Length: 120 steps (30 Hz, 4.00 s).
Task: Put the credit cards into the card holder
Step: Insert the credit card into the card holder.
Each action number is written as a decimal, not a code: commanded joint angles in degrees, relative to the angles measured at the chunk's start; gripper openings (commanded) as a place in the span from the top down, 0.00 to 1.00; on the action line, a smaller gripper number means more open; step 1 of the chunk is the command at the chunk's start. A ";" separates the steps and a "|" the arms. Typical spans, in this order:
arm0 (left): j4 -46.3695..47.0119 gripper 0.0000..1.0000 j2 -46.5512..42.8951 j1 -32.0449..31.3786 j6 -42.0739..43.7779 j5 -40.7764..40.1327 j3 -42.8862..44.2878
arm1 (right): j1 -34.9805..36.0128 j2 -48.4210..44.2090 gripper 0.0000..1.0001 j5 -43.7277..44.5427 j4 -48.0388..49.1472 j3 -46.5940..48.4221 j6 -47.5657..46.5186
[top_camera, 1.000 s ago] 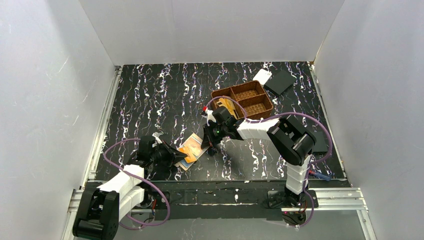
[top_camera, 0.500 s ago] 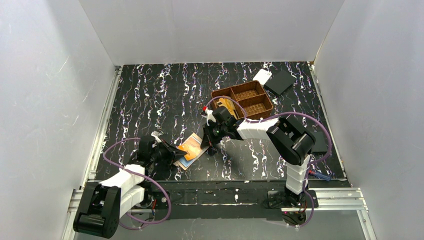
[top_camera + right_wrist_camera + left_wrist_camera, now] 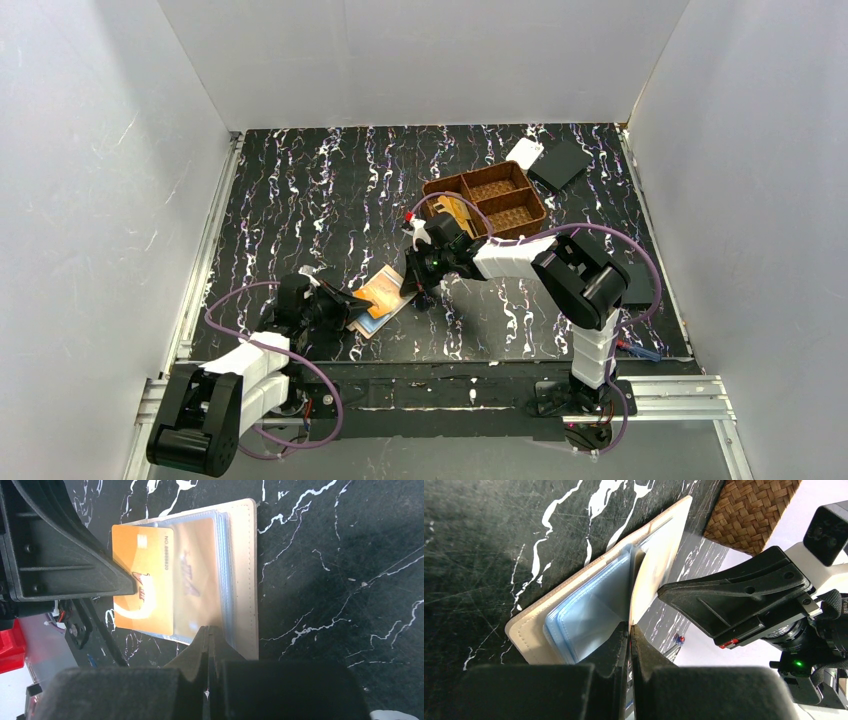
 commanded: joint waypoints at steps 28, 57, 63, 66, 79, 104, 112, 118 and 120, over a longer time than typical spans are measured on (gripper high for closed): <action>7.12 1.00 17.53 0.02 10.26 4.95 7.64 | 0.25 2.69 0.99 0.70 -1.31 -0.14 0.47; -10.38 1.00 33.26 0.85 27.16 20.00 23.80 | -1.80 6.91 0.81 2.71 -10.46 9.91 -1.41; -10.60 0.92 32.21 -1.08 24.29 16.95 24.00 | -1.78 5.74 0.83 3.93 -9.32 8.48 -0.62; -15.55 0.71 26.98 -1.08 23.61 12.21 22.83 | -1.78 5.11 0.83 4.34 -9.83 8.08 -0.79; -37.36 0.29 18.03 -1.20 25.00 1.11 28.62 | -1.61 3.85 0.83 4.50 -10.11 7.47 -1.19; -52.74 0.25 6.05 -3.58 29.80 -12.59 31.04 | 0.81 3.55 0.87 2.29 -8.64 7.97 0.01; -42.87 0.61 12.27 -3.57 27.80 -6.90 27.57 | 1.33 4.14 0.87 1.11 -5.82 7.30 1.79; -43.28 0.46 12.07 -3.68 28.01 -9.43 27.14 | 1.74 4.05 0.87 1.62 -5.83 6.79 1.81; -43.79 0.43 11.37 -3.66 27.89 -9.94 26.91 | 1.81 4.20 0.88 1.55 -5.57 6.64 1.86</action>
